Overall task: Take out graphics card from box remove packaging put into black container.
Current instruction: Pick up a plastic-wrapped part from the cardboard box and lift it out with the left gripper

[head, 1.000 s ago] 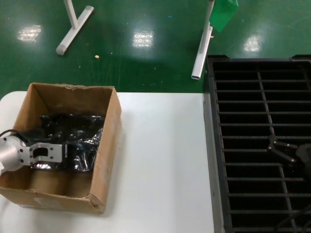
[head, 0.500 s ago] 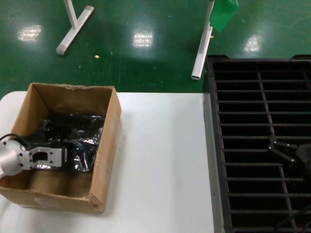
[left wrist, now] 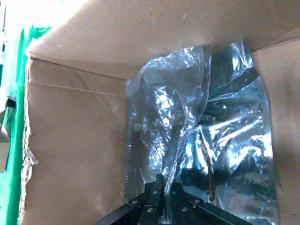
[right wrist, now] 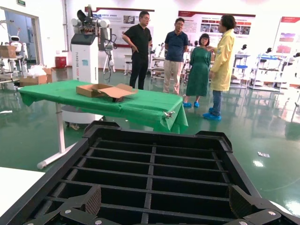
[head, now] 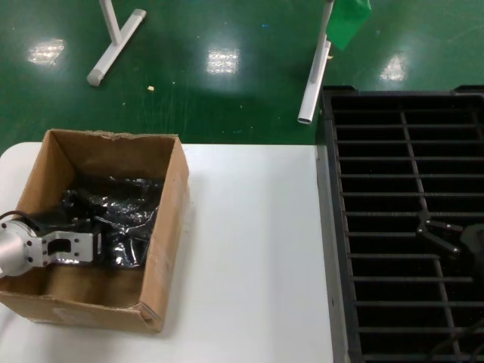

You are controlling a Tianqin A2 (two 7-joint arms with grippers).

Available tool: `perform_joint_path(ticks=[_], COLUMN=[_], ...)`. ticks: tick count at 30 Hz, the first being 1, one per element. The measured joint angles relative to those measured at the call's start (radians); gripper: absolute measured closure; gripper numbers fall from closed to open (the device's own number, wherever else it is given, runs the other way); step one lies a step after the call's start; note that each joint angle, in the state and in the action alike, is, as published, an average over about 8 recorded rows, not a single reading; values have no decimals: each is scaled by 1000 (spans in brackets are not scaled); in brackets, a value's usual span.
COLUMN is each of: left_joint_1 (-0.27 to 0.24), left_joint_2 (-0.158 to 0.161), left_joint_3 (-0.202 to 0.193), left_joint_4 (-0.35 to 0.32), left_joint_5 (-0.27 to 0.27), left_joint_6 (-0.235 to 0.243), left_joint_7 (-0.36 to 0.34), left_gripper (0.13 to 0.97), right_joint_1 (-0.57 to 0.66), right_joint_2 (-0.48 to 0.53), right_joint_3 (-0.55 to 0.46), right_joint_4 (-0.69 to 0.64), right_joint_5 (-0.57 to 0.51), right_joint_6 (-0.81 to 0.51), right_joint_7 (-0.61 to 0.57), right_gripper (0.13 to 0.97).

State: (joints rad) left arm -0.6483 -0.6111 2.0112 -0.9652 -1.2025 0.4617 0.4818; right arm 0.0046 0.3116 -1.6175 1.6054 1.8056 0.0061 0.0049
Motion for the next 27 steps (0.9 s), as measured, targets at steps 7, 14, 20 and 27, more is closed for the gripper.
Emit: perform_joint_path(ticks=[7,14,20,27], left_joint_1=[10,16,33,72], left_joint_2=[-6,-10,-27,-76], left_joint_3=[-3,-11,-25,-50], left_joint_4=[-27,-49,-104,-208], left_joint_5=[12,-19,-55,-61], left_joint_6=[2,0,6,21], left_joint_7=[-20,5,22,-8], left_gripper=[952,955,955,955], right_joint_1=[0,0,0,0], right_joint_2=[0,0,0,0], right_joint_3=[0,0,0,0], right_joint_4=[0,0,0,0], right_joint_5=[0,0,0,0], right_joint_6=[0,0,0,0], right_joint_7=[0,0,0,0], right_gripper=[129,129,129,129])
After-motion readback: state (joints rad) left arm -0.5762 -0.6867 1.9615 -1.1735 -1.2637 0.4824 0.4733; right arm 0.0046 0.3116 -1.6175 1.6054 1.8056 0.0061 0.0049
